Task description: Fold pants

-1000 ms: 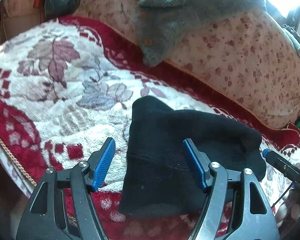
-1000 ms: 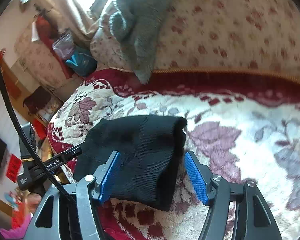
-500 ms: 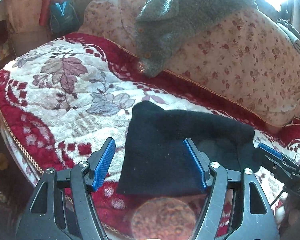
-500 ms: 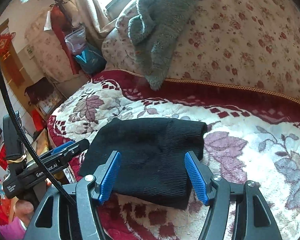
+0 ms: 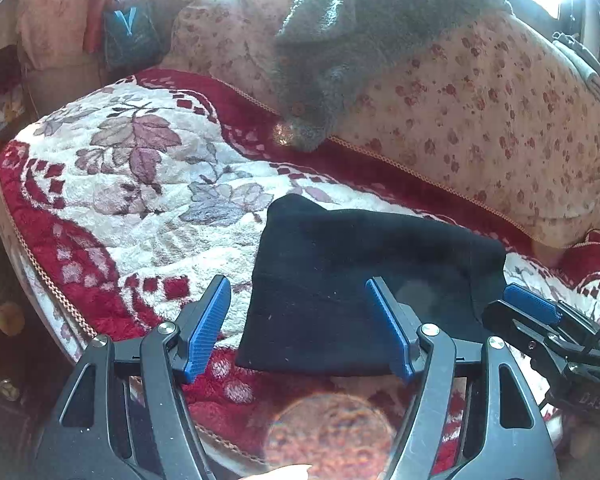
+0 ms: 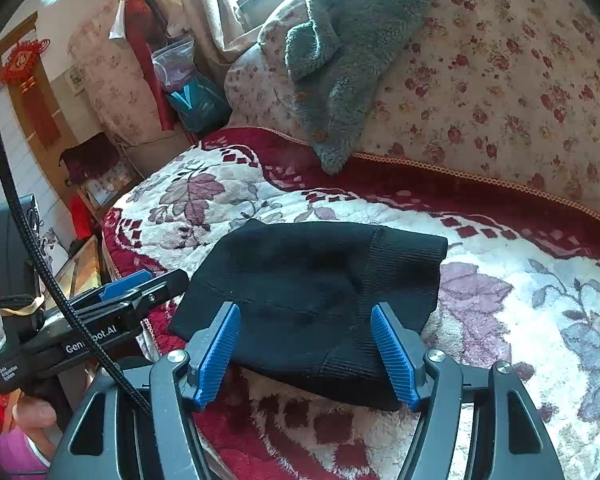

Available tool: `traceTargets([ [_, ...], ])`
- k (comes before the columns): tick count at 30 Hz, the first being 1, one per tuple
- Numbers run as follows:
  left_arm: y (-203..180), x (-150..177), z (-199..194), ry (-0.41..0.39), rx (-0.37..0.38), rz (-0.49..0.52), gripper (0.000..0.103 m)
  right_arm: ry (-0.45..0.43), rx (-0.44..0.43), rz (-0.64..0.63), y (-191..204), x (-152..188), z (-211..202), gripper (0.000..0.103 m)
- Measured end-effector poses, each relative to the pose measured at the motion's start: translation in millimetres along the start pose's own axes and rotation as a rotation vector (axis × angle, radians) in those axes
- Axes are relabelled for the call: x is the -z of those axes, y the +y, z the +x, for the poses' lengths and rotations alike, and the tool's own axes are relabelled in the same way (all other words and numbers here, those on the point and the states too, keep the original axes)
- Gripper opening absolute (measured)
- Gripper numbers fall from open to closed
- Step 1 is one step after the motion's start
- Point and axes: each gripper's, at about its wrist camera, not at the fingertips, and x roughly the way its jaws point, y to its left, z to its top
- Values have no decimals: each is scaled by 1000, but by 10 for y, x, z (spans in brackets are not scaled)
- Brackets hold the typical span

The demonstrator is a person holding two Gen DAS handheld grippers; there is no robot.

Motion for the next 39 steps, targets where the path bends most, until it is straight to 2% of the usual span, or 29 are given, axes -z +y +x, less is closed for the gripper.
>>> traceTargets([
  [39, -9, 65, 75, 5, -27, 20, 70, 39, -16, -7, 48, 49, 152, 69],
])
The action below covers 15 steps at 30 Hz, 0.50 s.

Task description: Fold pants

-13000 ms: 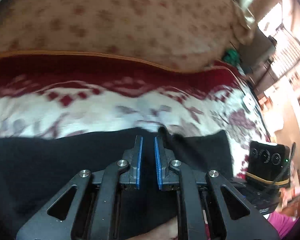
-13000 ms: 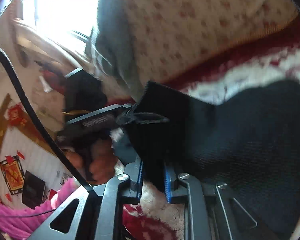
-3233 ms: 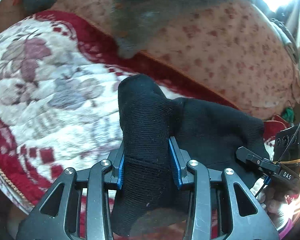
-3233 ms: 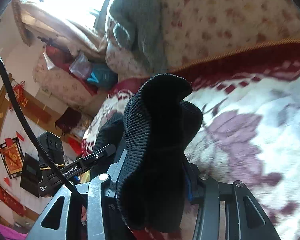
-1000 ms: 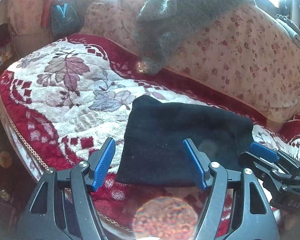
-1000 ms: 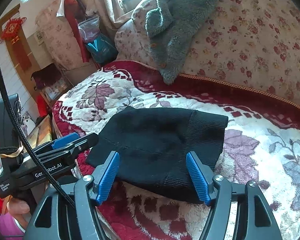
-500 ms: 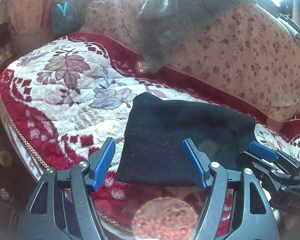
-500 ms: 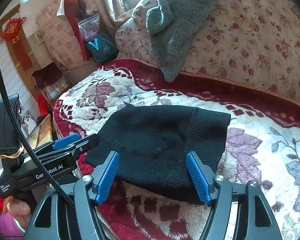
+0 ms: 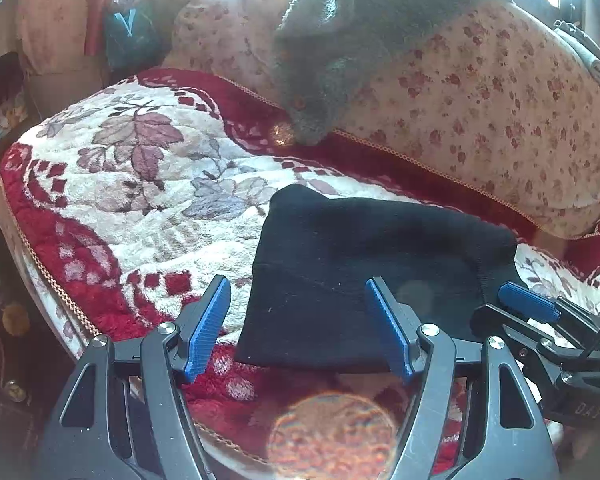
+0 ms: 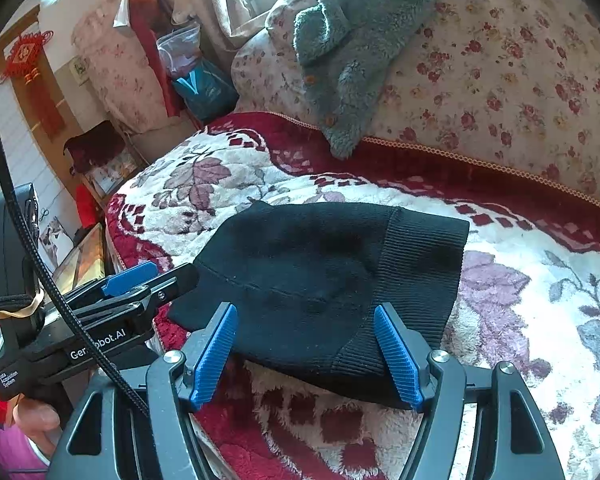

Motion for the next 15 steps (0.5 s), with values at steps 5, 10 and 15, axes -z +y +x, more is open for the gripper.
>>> traceTargets([
  [5, 4, 2, 14, 3, -8, 6, 70, -1, 0, 2, 8, 7, 5, 69],
  [10, -5, -1, 6, -6, -24, 14, 70, -1, 0, 1, 7, 7, 7, 69],
  [15, -2, -1, -2, -9, -32, 20, 70, 1, 2, 0, 27, 18, 25, 69],
])
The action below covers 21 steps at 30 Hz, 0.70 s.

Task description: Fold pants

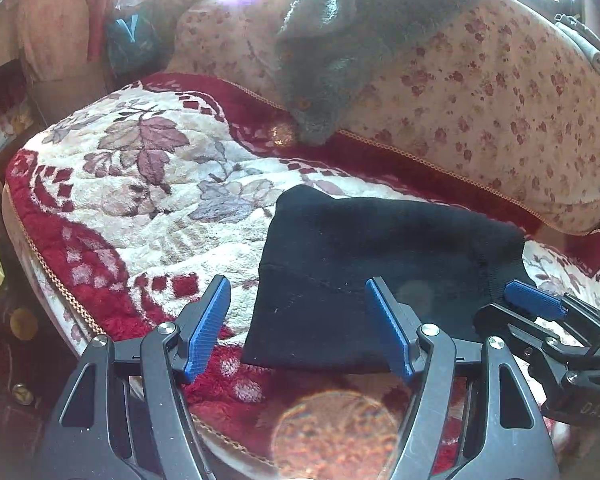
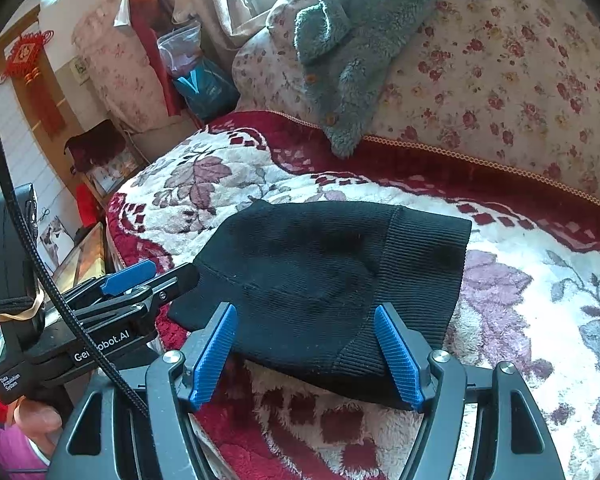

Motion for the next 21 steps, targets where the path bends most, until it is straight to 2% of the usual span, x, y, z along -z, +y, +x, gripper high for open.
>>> traceTargets([
  [21, -1, 18, 8, -2, -9, 7, 70, 4, -5, 2, 6, 20, 32, 71],
])
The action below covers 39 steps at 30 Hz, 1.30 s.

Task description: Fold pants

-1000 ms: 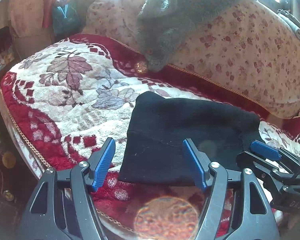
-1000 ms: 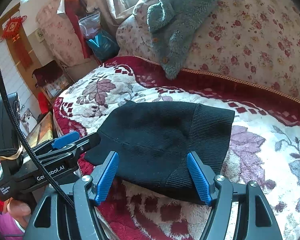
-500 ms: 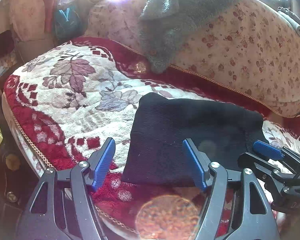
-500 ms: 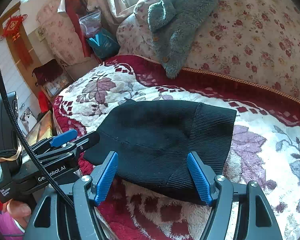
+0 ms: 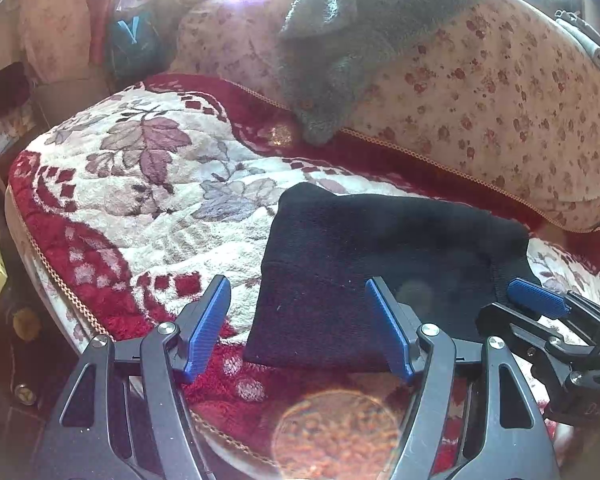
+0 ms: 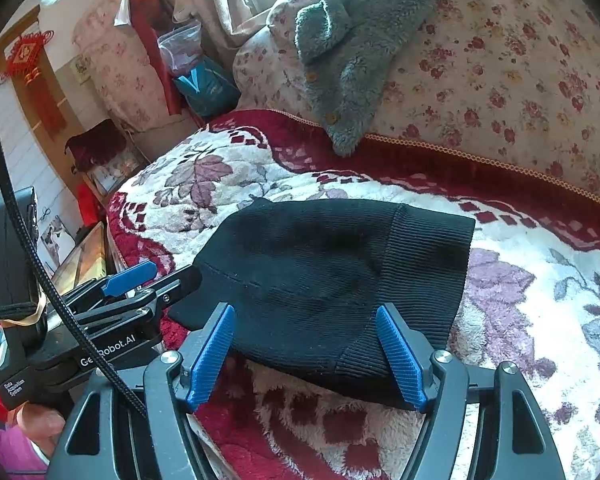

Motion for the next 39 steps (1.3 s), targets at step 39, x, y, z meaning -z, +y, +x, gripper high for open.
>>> traceTargets([
  [39, 1, -21, 3, -3, -11, 8, 70, 11, 2, -10, 10, 9, 23, 71],
])
